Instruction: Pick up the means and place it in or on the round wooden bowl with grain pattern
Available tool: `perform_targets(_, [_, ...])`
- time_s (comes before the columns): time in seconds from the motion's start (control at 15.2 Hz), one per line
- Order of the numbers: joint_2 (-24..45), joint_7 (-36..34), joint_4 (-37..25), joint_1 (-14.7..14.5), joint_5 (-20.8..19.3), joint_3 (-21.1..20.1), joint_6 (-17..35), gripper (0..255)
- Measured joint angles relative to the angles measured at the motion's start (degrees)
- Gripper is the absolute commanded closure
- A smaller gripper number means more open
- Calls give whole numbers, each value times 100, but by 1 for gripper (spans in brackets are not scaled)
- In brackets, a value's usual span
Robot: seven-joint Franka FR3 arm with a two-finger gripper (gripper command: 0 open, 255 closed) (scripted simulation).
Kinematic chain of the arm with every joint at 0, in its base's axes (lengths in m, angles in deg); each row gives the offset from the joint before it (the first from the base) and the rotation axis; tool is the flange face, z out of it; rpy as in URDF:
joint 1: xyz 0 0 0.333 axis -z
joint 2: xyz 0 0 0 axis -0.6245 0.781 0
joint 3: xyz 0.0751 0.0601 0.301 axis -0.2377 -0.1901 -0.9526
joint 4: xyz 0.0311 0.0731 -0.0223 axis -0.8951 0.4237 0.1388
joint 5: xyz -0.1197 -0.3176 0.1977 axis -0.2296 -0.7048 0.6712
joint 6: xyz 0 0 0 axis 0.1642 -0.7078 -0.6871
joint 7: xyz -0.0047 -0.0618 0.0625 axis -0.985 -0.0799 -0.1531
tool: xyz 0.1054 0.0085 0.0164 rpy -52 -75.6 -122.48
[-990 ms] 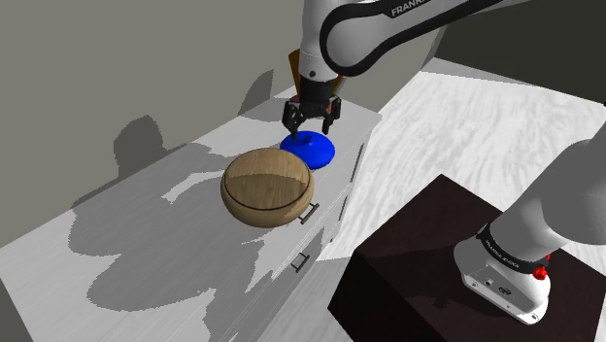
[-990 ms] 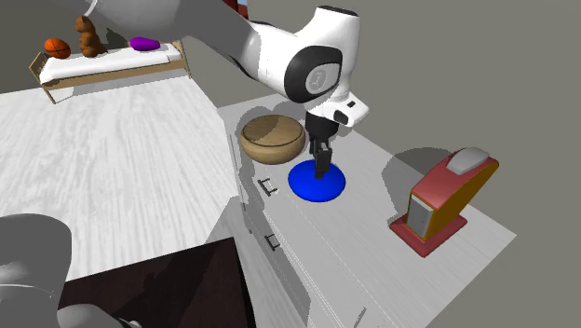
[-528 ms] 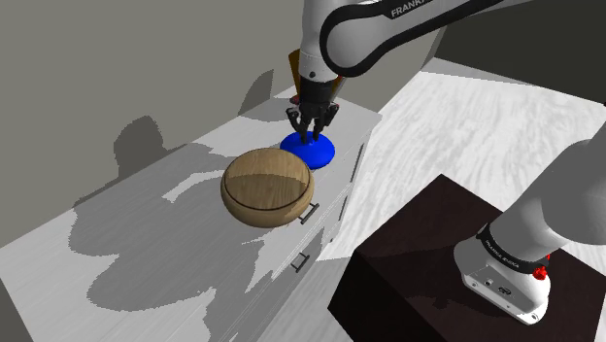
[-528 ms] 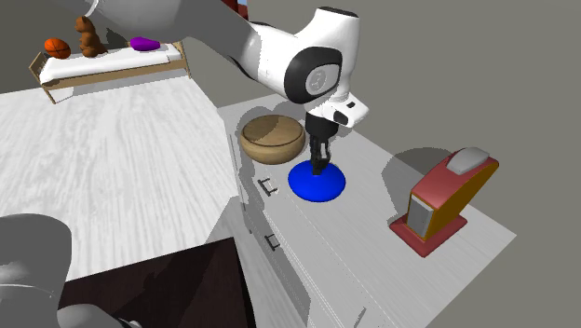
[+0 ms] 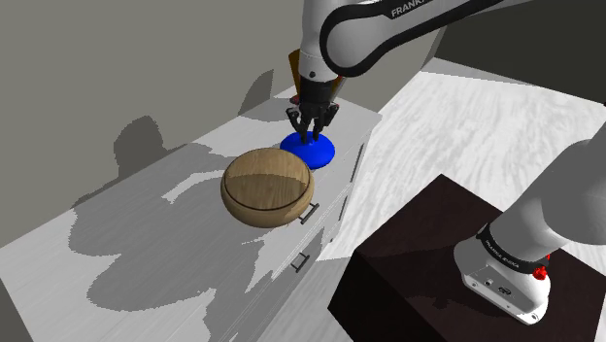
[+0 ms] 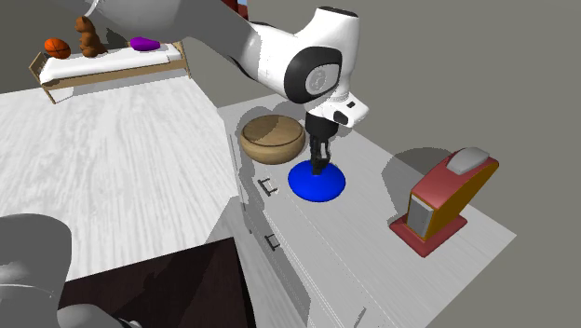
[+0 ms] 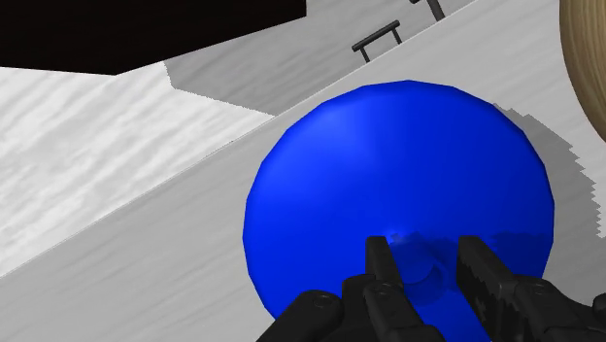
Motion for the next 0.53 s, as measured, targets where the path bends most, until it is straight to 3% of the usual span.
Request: perform_targets(0.53, [-209,21,-309,13,59,8,-513,255])
